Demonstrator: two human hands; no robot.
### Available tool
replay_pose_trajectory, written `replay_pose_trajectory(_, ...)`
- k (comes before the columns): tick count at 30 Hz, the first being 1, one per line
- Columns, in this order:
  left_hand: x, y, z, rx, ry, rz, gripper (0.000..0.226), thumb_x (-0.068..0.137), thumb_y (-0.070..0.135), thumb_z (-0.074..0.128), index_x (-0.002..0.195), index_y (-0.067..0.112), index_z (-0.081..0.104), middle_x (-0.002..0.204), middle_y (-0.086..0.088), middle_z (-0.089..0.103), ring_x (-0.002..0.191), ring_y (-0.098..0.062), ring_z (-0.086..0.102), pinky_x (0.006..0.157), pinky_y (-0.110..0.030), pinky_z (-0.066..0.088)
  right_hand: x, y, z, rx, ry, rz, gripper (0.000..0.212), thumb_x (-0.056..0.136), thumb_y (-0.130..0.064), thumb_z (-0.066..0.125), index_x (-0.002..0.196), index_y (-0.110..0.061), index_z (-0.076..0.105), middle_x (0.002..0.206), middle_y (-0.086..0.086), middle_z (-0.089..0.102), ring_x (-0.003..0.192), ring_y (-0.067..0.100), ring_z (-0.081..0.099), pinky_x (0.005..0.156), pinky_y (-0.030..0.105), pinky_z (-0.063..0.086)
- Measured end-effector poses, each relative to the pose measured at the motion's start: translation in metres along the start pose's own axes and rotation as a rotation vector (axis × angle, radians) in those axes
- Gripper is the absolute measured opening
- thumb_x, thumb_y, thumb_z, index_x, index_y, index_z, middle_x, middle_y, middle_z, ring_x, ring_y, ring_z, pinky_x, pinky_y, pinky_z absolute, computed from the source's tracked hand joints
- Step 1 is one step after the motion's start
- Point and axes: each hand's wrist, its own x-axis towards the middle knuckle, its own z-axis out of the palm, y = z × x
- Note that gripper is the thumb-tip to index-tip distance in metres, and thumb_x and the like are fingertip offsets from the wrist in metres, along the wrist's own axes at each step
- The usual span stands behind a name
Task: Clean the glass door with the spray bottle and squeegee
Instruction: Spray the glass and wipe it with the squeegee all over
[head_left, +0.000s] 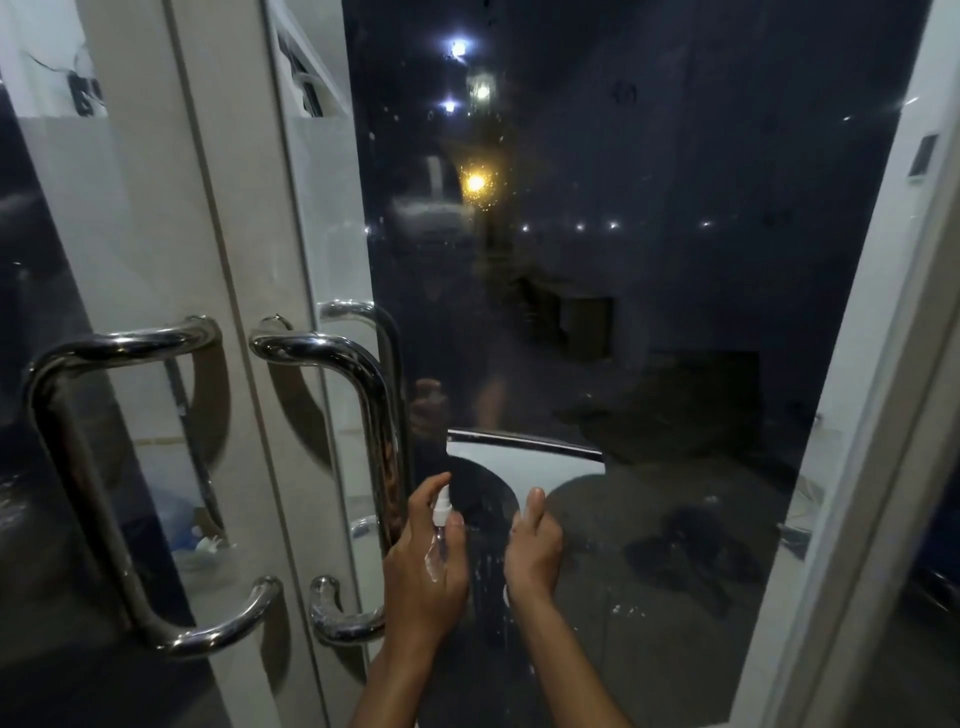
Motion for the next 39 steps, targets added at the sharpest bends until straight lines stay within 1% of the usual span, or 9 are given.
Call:
replay_pose_trajectory(5, 0.003, -0.004, -0.003, 0.000, 0.020, 0.022, 0.040, 0.096, 0.052, 0.035, 0.132, 0.067, 0.028, 0.061, 0.013, 0.052, 0.052, -0.007, 0.054, 0.052, -0.027, 0.042, -0.003, 0.053, -0.019, -0.182, 0.026, 0.104, 0.063, 0.104, -0.049, 0.034, 0.090, -0.002, 0.074, 0.091, 0.014, 0.073, 0.095, 0.036, 0.068, 0.087, 0.038, 0.050)
replay_pose_trajectory(9, 0.004, -0.007, -0.003, 0.000, 0.019, 0.013, 0.041, 0.095, 0.053, 0.034, 0.132, 0.070, 0.026, 0.065, 0.011, 0.058, 0.056, -0.010, 0.059, 0.053, -0.035, 0.050, 0.000, 0.075, -0.043, -0.253, -0.022, 0.105, 0.063, 0.103, -0.051, 0.034, 0.069, -0.009, 0.065, 0.072, 0.006, 0.068, 0.081, 0.034, 0.066, 0.082, 0.039, 0.051)
replay_pose_trajectory(12, 0.003, -0.005, 0.002, -0.010, -0.002, -0.018, 0.040, 0.097, 0.052, 0.036, 0.133, 0.066, 0.028, 0.087, 0.006, 0.069, 0.075, -0.012, 0.067, 0.067, -0.041, 0.057, 0.003, 0.063, -0.048, -0.205, -0.034, 0.065, 0.065, 0.102, -0.053, 0.034, 0.064, -0.007, 0.060, 0.063, 0.002, 0.064, 0.068, 0.025, 0.064, 0.072, 0.038, 0.052)
replay_pose_trajectory(16, 0.009, 0.002, 0.008, -0.031, 0.012, -0.014, 0.039, 0.099, 0.046, 0.040, 0.134, 0.060, 0.035, 0.110, 0.033, 0.061, 0.099, 0.001, 0.063, 0.081, -0.038, 0.056, 0.012, 0.012, -0.032, -0.057, -0.083, -0.128, 0.059, 0.103, -0.052, 0.036, 0.057, -0.018, 0.047, 0.048, -0.009, 0.050, 0.050, 0.007, 0.049, 0.052, 0.028, 0.042)
replay_pose_trajectory(20, 0.016, 0.001, 0.015, -0.058, 0.018, -0.025, 0.038, 0.099, 0.042, 0.042, 0.136, 0.048, 0.039, 0.103, 0.015, 0.064, 0.094, -0.014, 0.066, 0.081, -0.049, 0.056, 0.026, -0.024, -0.016, -0.047, -0.086, -0.219, 0.057, 0.102, -0.053, 0.037, 0.057, -0.019, 0.039, 0.046, -0.007, 0.039, 0.043, 0.006, 0.036, 0.042, 0.019, 0.029)
replay_pose_trajectory(23, 0.018, 0.001, 0.020, -0.059, 0.033, -0.056, 0.039, 0.098, 0.044, 0.040, 0.137, 0.045, 0.039, 0.118, 0.000, 0.063, 0.106, -0.021, 0.063, 0.090, -0.050, 0.053, 0.029, -0.002, -0.025, -0.094, -0.077, -0.133, 0.056, 0.102, -0.051, 0.039, 0.058, -0.018, 0.045, 0.051, -0.006, 0.046, 0.048, 0.009, 0.043, 0.047, 0.023, 0.035)
replay_pose_trajectory(28, 0.017, 0.004, 0.024, -0.034, 0.100, -0.090, 0.039, 0.099, 0.036, 0.041, 0.137, 0.040, 0.038, 0.119, -0.012, 0.061, 0.105, -0.035, 0.062, 0.092, -0.055, 0.051, 0.031, 0.055, -0.062, -0.281, -0.053, 0.050, 0.057, 0.104, -0.049, 0.039, 0.084, -0.006, 0.070, 0.090, 0.017, 0.072, 0.090, 0.035, 0.067, 0.077, 0.035, 0.046)
replay_pose_trajectory(32, 0.018, 0.008, 0.025, -0.014, 0.133, -0.096, 0.041, 0.098, 0.042, 0.036, 0.138, 0.033, 0.041, 0.133, -0.006, 0.057, 0.121, -0.035, 0.057, 0.098, -0.058, 0.048, 0.023, 0.059, -0.073, -0.253, -0.031, -0.008, 0.062, 0.095, -0.060, 0.036, 0.055, -0.014, 0.043, 0.050, -0.002, 0.050, 0.056, 0.023, 0.052, 0.063, 0.038, 0.046)
replay_pose_trajectory(39, 0.024, 0.007, 0.029, -0.008, 0.070, -0.094, 0.043, 0.098, 0.042, 0.035, 0.139, 0.030, 0.041, 0.107, 0.008, 0.056, 0.102, -0.015, 0.057, 0.087, -0.043, 0.051, 0.025, -0.007, -0.043, 0.006, -0.070, -0.159, 0.056, 0.099, -0.055, 0.038, 0.056, -0.019, 0.040, 0.046, -0.008, 0.039, 0.045, 0.008, 0.038, 0.046, 0.023, 0.034)
